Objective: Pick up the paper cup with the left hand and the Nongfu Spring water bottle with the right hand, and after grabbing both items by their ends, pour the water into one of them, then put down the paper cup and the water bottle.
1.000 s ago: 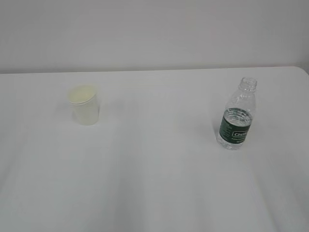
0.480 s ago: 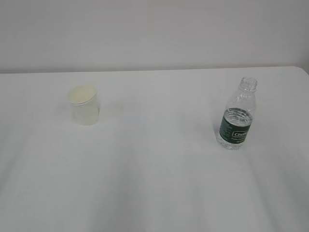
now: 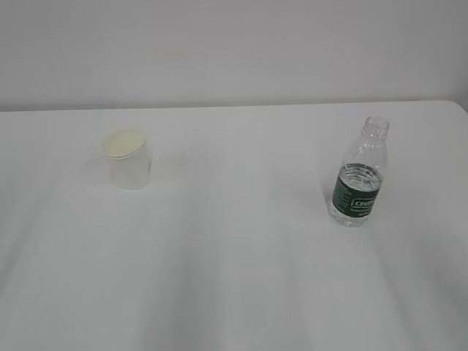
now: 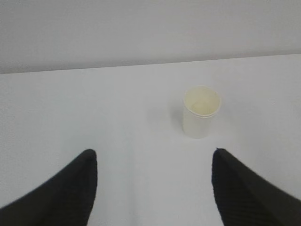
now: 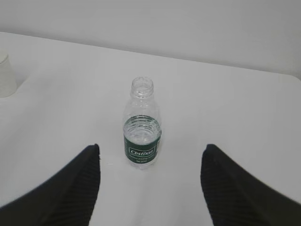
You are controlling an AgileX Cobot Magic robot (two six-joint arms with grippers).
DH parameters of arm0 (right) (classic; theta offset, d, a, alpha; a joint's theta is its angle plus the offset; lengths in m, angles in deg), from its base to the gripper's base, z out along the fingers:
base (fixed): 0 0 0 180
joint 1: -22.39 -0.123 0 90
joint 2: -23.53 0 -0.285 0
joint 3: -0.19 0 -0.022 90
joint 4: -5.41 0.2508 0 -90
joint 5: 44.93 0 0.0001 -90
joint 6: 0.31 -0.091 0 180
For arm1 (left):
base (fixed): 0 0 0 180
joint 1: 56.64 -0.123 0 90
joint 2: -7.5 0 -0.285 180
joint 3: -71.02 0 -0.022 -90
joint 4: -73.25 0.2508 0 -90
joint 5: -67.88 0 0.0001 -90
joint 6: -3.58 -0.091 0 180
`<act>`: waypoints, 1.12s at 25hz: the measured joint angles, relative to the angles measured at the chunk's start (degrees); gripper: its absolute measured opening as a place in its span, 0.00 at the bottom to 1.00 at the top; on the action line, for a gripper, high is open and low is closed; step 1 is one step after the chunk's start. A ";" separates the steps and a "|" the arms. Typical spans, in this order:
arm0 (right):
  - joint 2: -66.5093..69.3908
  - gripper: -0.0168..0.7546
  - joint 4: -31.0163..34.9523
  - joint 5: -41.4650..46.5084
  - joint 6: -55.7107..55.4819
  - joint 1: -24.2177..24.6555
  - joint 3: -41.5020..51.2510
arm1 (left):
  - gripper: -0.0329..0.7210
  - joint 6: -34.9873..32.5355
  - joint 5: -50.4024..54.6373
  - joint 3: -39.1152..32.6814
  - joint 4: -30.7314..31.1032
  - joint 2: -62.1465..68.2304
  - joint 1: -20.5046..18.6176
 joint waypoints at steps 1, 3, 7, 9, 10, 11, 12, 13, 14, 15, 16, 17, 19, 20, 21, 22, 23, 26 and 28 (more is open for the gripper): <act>0.68 0.67 0.00 -0.74 0.03 0.00 0.00 | 0.76 0.00 -0.65 0.00 0.39 0.33 0.00; 2.37 0.67 0.00 -2.10 0.14 0.00 0.00 | 0.76 0.00 -1.99 0.00 0.61 1.56 0.00; 5.64 0.67 0.00 -5.31 0.14 0.00 0.00 | 0.76 0.00 -3.25 -0.11 0.78 4.43 0.00; 6.93 0.67 0.17 -6.51 0.14 0.00 0.00 | 0.76 0.00 -3.77 -1.07 0.25 6.12 0.00; 7.60 0.67 0.80 -7.18 0.14 0.00 0.00 | 0.76 0.00 -4.23 -1.64 -0.35 7.00 0.00; 8.17 0.67 1.21 -7.88 0.14 0.00 0.00 | 0.76 0.00 -5.16 -2.26 -0.77 7.85 0.00; 8.93 0.67 1.68 -8.75 0.14 0.00 0.00 | 0.76 0.00 -6.19 -2.80 -1.32 8.60 0.00; 9.46 0.67 1.92 -9.44 0.14 0.00 0.00 | 0.76 0.00 -7.38 -3.09 -1.50 9.26 0.00; 10.02 0.67 1.90 -10.04 0.16 0.00 0.00 | 0.76 0.00 -9.13 -3.54 -1.59 9.86 0.00; 10.52 0.67 2.04 -10.62 0.16 0.00 0.00 | 0.76 0.00 -10.96 -3.80 -1.25 10.46 0.00; 10.94 0.67 2.06 -11.59 0.16 0.00 0.00 | 0.76 0.00 -12.28 -4.03 -0.73 10.98 0.00; 11.34 0.67 2.15 -12.36 0.16 0.00 0.00 | 0.76 0.00 -13.51 -4.03 -0.35 11.63 0.00; 11.91 0.67 2.18 -14.02 0.16 0.00 0.00 | 0.76 0.00 -15.75 -4.26 1.36 12.87 0.00; 12.22 0.67 2.18 -15.07 0.26 0.00 0.00 | 0.76 0.00 -16.81 -4.38 1.62 13.57 0.00; 12.50 0.67 2.18 -16.31 0.29 0.00 0.25 | 0.76 0.00 -18.19 -4.61 1.87 14.30 0.00; 12.99 0.67 2.18 -17.79 0.39 0.00 0.71 | 0.75 0.00 -19.33 -4.75 2.01 15.04 0.00; 13.28 0.67 2.18 -19.29 0.39 0.00 1.23 | 0.75 0.00 -20.40 -4.75 2.02 15.67 0.00; 14.86 0.67 2.18 -22.91 0.50 0.00 3.31 | 0.75 0.00 -23.04 -4.85 2.11 18.31 0.00; 15.94 0.67 2.18 -25.67 0.50 0.00 4.56 | 0.75 0.00 -23.81 -4.85 2.11 20.46 0.00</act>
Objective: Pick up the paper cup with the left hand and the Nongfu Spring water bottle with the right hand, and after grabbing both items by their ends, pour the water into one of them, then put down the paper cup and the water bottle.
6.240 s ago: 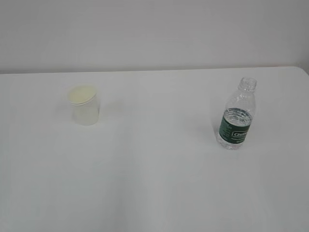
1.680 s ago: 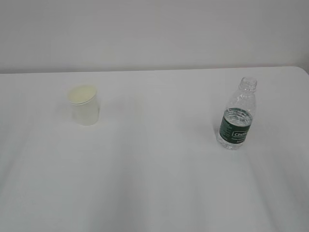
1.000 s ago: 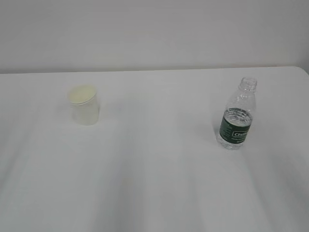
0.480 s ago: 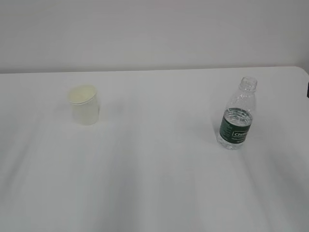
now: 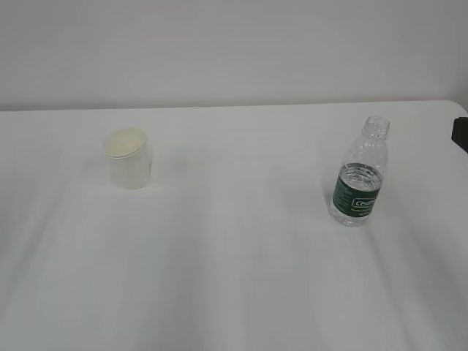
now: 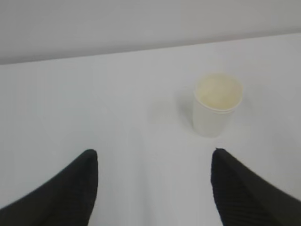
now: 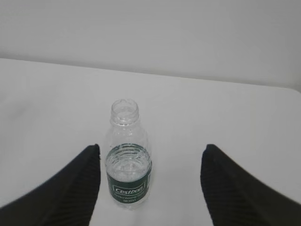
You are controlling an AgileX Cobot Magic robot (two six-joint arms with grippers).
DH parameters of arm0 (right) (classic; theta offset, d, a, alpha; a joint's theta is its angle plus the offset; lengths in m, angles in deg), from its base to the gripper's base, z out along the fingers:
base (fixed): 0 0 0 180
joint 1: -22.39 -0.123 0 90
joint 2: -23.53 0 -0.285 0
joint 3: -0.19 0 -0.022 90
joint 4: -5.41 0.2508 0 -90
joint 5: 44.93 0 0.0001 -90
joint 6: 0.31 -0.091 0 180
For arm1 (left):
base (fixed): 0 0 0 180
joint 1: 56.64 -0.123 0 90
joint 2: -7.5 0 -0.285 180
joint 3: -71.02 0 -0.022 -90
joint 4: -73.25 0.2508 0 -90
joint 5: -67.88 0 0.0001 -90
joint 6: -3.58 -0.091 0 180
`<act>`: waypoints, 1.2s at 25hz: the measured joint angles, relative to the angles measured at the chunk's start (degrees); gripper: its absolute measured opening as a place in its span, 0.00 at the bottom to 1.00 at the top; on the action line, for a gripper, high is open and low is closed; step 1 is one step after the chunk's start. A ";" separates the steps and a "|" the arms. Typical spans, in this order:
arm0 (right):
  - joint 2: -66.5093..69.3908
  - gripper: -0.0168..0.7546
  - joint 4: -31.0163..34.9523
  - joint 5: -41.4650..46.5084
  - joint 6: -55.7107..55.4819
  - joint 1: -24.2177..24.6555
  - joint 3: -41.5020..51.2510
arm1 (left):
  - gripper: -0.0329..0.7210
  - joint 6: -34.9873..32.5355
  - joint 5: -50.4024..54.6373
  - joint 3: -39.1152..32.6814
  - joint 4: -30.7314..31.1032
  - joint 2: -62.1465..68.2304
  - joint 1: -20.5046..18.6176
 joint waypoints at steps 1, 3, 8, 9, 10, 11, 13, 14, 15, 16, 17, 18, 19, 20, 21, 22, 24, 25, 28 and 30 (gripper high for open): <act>0.69 0.67 0.00 -1.37 0.00 0.00 0.64 | 0.75 0.00 0.00 0.00 0.00 1.34 0.00; 2.28 0.67 0.00 -3.35 -0.12 0.00 1.57 | 0.75 0.00 0.00 0.00 0.00 3.97 0.00; 6.42 0.67 0.00 -7.73 -0.67 0.00 2.74 | 0.75 0.00 -6.43 -2.02 -1.54 8.97 0.00; 7.41 0.67 0.00 -8.80 -0.92 0.00 2.98 | 0.75 0.00 -8.36 -3.13 -2.46 9.42 0.00; 8.46 0.67 0.00 -9.74 -1.22 0.00 3.40 | 0.75 0.00 -11.16 -4.75 -3.38 9.52 0.00; 9.34 0.67 0.00 -11.07 -1.80 0.00 3.89 | 0.75 0.00 -14.33 -6.54 -4.56 9.57 0.00; 11.25 0.67 0.00 -14.30 -2.53 0.00 5.16 | 0.75 0.00 -19.95 -9.46 -5.94 9.66 0.00; 11.91 0.67 0.00 -15.69 -2.98 0.00 6.00 | 0.74 0.26 -22.58 -10.73 -6.33 9.66 0.00; 12.57 0.67 0.00 -17.45 -3.56 0.00 6.96 | 0.74 0.58 -24.19 -11.74 -6.60 9.66 0.00; 13.05 0.67 0.00 -19.16 -4.18 0.00 7.81 | 0.74 0.74 -25.46 -12.38 -6.62 9.66 0.00; 13.42 0.67 -0.46 -20.65 -4.93 0.00 8.88 | 0.74 1.17 -26.15 -13.00 -6.62 9.66 0.00; 13.60 0.67 -1.40 -22.73 -6.11 0.00 10.05 | 0.74 1.62 -26.89 -13.55 -6.62 9.66 0.00; 13.97 0.67 -2.69 -25.04 -7.43 0.00 11.27 | 0.73 2.07 -27.62 -14.20 -6.62 9.66 0.10; 14.22 0.67 -4.21 -27.38 -8.49 0.00 12.32 | 0.73 2.50 -28.36 -14.79 -6.62 9.66 0.34; 14.68 0.67 -5.84 -29.66 -9.99 0.00 13.79 | 0.73 2.87 -29.29 -15.65 -6.62 9.66 0.64; 15.22 0.67 -7.20 -31.67 -10.83 0.00 14.75 | 0.72 3.04 -30.01 -16.61 -6.62 9.66 1.38; 16.73 0.67 -9.72 -36.01 -12.18 0.00 16.83 | 0.71 3.24 -31.84 -18.49 -6.62 9.66 3.42; 17.50 0.67 -10.46 -38.01 -12.56 0.00 17.49 | 0.70 3.32 -32.90 -19.58 -6.62 9.66 4.37; 20.33 0.67 -11.99 -41.89 -13.52 0.00 18.88 | 0.70 3.32 -36.10 -23.02 -6.62 9.66 6.68; 22.26 0.67 -12.89 -44.87 -13.98 0.00 19.65 | 0.70 3.38 -37.95 -25.27 -6.62 9.66 7.19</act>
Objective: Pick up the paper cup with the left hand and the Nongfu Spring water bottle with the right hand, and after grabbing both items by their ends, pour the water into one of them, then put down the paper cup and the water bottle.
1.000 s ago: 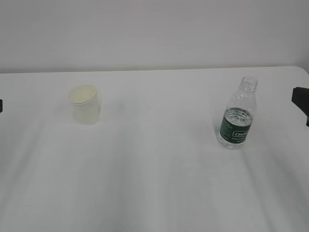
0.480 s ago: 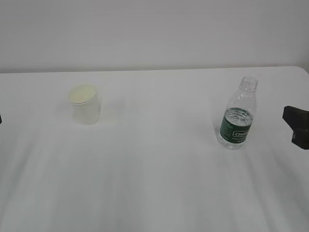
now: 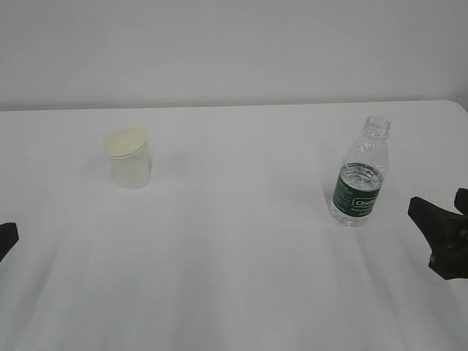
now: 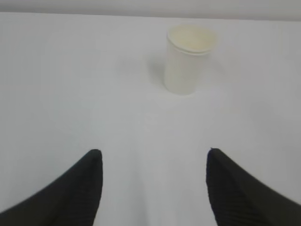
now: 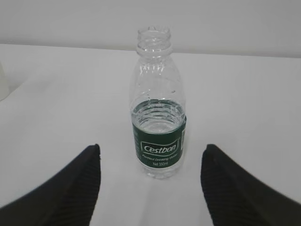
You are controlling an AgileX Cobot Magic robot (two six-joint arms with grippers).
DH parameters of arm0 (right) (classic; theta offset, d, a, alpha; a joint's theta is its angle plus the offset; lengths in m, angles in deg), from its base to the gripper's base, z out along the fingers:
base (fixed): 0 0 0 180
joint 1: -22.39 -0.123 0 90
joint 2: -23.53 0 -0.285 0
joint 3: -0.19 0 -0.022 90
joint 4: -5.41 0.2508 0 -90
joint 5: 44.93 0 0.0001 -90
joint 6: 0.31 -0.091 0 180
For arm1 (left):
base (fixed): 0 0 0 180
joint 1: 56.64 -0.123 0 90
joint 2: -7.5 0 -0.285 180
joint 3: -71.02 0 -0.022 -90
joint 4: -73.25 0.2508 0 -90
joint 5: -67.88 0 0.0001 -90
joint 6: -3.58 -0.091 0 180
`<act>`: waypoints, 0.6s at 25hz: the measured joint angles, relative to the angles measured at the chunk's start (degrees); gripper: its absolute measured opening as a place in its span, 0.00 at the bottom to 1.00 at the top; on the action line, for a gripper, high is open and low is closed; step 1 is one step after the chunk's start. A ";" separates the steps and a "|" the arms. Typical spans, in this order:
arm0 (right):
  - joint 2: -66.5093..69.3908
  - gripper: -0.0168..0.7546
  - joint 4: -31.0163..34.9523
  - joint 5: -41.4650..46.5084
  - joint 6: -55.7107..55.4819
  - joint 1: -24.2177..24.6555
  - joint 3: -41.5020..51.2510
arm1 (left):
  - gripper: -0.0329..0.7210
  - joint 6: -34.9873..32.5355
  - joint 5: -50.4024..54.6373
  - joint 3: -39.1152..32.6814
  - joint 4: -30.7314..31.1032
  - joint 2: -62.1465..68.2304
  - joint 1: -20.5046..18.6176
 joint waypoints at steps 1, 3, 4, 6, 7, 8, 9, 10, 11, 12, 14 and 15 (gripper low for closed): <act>0.72 0.67 -0.25 -1.39 -0.04 0.00 0.50 | 0.70 0.00 -1.02 -1.26 0.00 0.00 0.09; 2.37 0.67 -0.65 -5.16 -0.26 0.00 1.60 | 0.70 0.07 -1.59 -2.66 0.00 -0.12 0.09; 3.22 0.67 -0.80 -6.79 -0.26 0.00 1.98 | 0.69 0.07 -1.84 -2.73 0.54 -0.12 0.09; 4.83 0.67 -1.31 -9.66 -0.26 0.00 2.71 | 0.69 0.34 -2.69 -2.87 2.73 -0.12 0.09; 5.82 0.67 -1.75 -11.32 -0.26 0.00 2.99 | 0.69 0.52 -3.45 -2.87 4.16 -0.12 0.09; 6.69 0.67 -1.88 -12.71 -0.26 0.00 3.41 | 0.69 0.66 -4.11 -2.87 5.50 -0.12 0.09; 7.79 0.67 -2.13 -14.28 -0.26 0.00 3.66 | 0.69 0.74 -4.77 -2.87 6.74 -0.12 0.09; 9.23 0.67 -2.15 -16.03 -0.26 0.00 3.77 | 0.69 0.79 -5.11 -2.87 7.44 -0.12 0.09; 10.35 0.67 -2.15 -17.64 -0.34 0.00 3.91 | 0.69 0.87 -5.39 -2.87 7.83 -0.12 0.09; 11.54 0.67 -2.15 -18.62 -0.34 0.00 4.15 | 0.69 0.87 -5.55 -2.87 8.14 -0.12 0.09; 14.70 0.67 -2.25 -19.58 -0.23 0.00 4.28 | 0.69 1.01 -6.24 -2.87 8.35 0.44 0.09; 16.01 0.67 -2.25 -19.56 -0.23 0.00 4.37 | 0.69 1.01 -6.54 -2.87 8.64 0.92 0.09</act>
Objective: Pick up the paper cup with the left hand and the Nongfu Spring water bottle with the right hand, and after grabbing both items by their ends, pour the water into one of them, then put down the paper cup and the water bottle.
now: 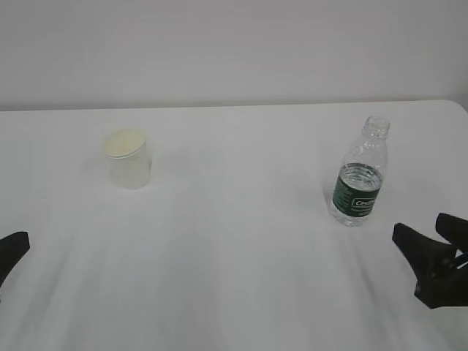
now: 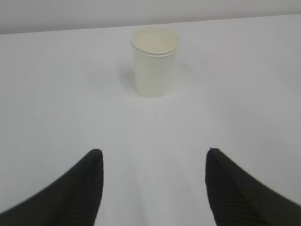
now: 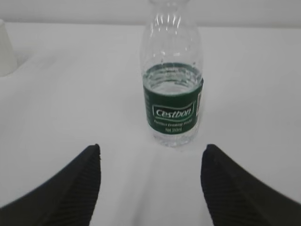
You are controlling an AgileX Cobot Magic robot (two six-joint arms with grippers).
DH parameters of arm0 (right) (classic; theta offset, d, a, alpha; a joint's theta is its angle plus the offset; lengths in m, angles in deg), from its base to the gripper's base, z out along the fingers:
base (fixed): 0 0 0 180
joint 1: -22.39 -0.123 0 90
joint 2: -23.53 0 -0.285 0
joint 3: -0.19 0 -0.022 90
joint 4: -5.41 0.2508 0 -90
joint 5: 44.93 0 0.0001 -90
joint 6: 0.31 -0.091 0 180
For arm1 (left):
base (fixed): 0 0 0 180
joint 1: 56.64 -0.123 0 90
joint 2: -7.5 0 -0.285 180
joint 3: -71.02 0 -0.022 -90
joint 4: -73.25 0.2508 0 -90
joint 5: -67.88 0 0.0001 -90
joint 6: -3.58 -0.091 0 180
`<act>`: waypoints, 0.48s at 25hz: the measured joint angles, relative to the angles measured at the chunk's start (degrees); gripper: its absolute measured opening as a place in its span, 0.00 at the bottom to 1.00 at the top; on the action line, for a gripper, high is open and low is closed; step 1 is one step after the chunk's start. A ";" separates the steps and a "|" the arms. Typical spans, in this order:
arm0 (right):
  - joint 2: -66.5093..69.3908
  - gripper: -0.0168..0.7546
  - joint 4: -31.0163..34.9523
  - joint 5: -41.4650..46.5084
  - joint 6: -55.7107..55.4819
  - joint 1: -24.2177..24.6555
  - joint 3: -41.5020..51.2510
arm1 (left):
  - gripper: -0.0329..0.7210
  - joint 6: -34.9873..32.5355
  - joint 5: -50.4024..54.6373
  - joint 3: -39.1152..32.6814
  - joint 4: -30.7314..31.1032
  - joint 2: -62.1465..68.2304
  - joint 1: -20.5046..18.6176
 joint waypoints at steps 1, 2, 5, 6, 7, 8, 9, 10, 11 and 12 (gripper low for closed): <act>1.44 0.67 0.00 -0.15 0.00 0.00 0.00 | 0.69 0.00 -0.54 0.00 0.29 0.50 0.00; 2.87 0.67 0.00 -0.17 0.00 0.00 0.00 | 0.69 0.00 -1.25 0.00 0.46 1.17 0.00; 4.88 0.67 -0.11 -0.30 0.11 0.00 0.00 | 0.69 0.00 -3.65 0.00 1.12 3.42 0.00; 5.09 0.67 -0.11 -0.41 0.11 0.00 0.00 | 0.69 0.00 -4.66 0.00 1.23 4.34 0.00; 5.23 0.67 -0.11 -0.40 0.11 0.00 0.00 | 0.69 0.00 -5.77 0.00 1.21 5.35 0.00; 5.23 0.67 -0.11 -0.40 0.11 0.00 0.00 | 0.69 0.00 -6.74 0.00 1.37 6.30 0.00; 5.23 0.67 -0.11 -0.40 0.11 0.00 -0.10 | 0.69 0.04 -7.92 0.00 1.36 7.62 0.00; 5.23 0.67 -0.11 -0.43 0.11 0.00 -0.10 | 0.69 0.04 -9.25 0.00 1.36 9.16 0.00; 5.23 0.67 -0.21 -0.53 0.11 0.00 -0.10 | 0.69 0.04 -10.80 0.00 1.39 10.84 0.00; 5.23 0.67 -0.21 -0.53 0.11 0.00 -0.10 | 0.69 0.04 -12.39 0.00 1.39 12.31 0.00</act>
